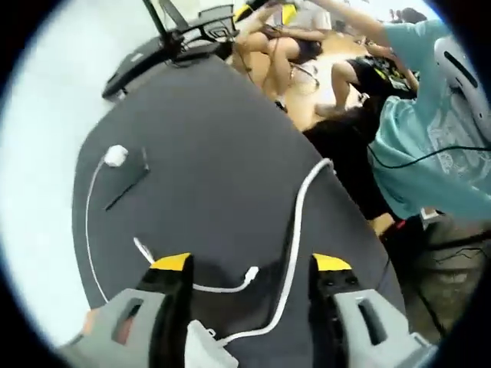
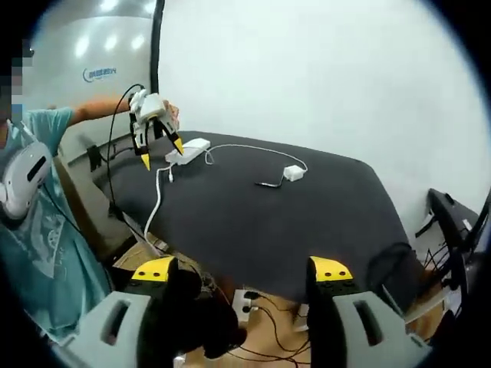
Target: Connect the charging cable to the phone, plug the charger into the socket, and turn on the power strip switch to charge the phone.
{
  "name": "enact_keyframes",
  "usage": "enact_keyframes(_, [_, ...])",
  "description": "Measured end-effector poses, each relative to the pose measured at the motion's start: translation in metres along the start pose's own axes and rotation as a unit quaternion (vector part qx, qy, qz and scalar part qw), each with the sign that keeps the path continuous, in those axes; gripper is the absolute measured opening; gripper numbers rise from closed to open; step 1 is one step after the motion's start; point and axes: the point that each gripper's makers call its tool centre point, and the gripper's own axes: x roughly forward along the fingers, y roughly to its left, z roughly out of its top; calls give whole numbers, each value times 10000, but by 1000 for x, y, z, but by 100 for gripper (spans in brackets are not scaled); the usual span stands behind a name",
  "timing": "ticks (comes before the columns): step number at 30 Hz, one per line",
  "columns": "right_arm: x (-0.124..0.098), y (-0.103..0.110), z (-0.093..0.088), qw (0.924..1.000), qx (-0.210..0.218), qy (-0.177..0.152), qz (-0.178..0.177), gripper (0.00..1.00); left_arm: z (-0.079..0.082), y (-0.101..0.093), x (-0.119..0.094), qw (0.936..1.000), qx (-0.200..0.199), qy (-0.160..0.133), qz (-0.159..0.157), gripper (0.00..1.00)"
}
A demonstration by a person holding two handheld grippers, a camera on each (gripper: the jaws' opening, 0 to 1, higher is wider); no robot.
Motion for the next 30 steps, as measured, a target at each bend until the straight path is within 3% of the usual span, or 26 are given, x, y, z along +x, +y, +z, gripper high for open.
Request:
enact_keyframes(2, [1, 2, 0, 10000, 15, 0, -7, 65, -2, 0, 2, 9999, -3, 49, -95, 62])
enact_keyframes(9, [9, 8, 4, 10000, -18, 27, 50, 65, -11, 4, 9, 9996, 99, 253, -117, 58])
enact_keyframes(10, [10, 8, 4, 10000, -25, 30, 59, 65, -21, 6, 9, 9983, 217, 532, -77, 56])
enact_keyframes(11, [11, 9, 4, 10000, -37, 34, 74, 65, -25, 8, 11, 9977, 252, 631, -55, 55])
enact_keyframes(17, [16, 15, 2, 9999, -60, 69, 127, 65, -42, 5, 24, 9947, 206, 989, -207, 53])
enact_keyframes(21, [21, 18, 0, 9997, -89, 117, 175, 65, -54, 15, 24, 9908, 245, 1310, -220, 49])
enact_keyframes(23, [24, 21, 1, 9996, -96, 104, 224, 65, -57, 12, 25, 9886, 198, 1445, -384, 47])
enact_keyframes(25, [28, 24, 2, 9996, -83, 70, 278, 65, -67, 12, 25, 9830, 228, 1763, -463, 46])
enact_keyframes(28, [33, 29, 2, 9993, -103, 67, 361, 65, -86, 32, 23, 9736, 433, 2218, -334, 40])
enact_keyframes(30, [35, 31, 1, 9992, -123, 77, 379, 65, -90, 31, 26, 9736, 359, 2217, -410, 39])
